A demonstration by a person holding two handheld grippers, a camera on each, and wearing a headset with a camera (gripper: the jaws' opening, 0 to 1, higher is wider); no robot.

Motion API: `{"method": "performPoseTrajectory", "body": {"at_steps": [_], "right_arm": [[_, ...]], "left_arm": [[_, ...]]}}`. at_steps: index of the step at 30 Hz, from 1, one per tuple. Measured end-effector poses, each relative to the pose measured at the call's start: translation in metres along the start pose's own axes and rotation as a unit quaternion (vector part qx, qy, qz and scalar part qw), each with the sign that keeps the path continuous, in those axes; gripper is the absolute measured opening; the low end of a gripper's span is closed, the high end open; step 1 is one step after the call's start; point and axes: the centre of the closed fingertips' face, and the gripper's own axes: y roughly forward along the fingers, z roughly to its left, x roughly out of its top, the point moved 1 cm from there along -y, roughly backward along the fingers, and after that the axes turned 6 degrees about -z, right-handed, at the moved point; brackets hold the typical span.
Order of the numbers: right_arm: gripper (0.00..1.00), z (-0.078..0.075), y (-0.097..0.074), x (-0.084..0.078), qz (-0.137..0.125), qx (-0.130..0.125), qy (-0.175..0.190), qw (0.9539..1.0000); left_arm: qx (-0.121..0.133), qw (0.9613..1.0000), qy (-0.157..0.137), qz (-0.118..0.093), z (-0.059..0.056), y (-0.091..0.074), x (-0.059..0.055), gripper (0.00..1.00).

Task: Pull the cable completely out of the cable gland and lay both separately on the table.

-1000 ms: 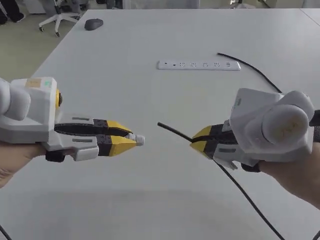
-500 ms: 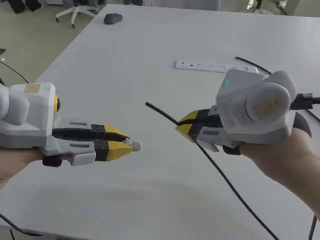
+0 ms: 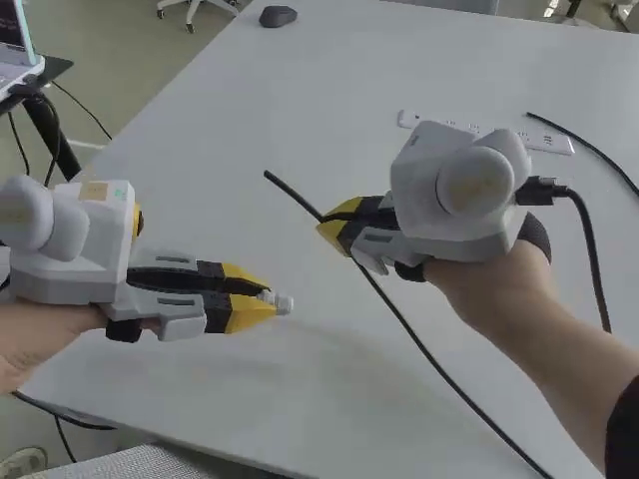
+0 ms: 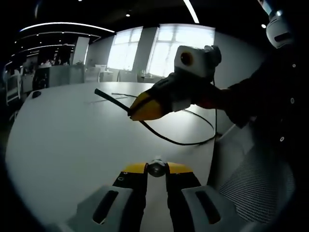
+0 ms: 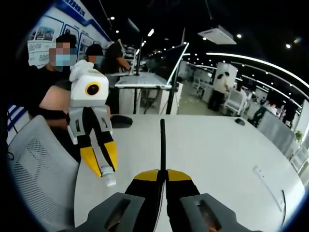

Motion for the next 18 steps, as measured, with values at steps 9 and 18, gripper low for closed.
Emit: {"method": "performPoseTrajectory", "body": {"at_steps": [9, 18], "right_arm": [[0.0, 0.013, 0.039, -0.009, -0.012, 0.018, 0.045, 0.9988], [0.0, 0.014, 0.064, -0.035, 0.016, 0.02, 0.082, 0.9963]], "left_arm": [[0.02, 0.9996, -0.016, -0.007, 0.009, -0.011, -0.015, 0.15], [0.031, 0.9991, -0.026, -0.009, 0.015, -0.011, -0.033, 0.15]]}}
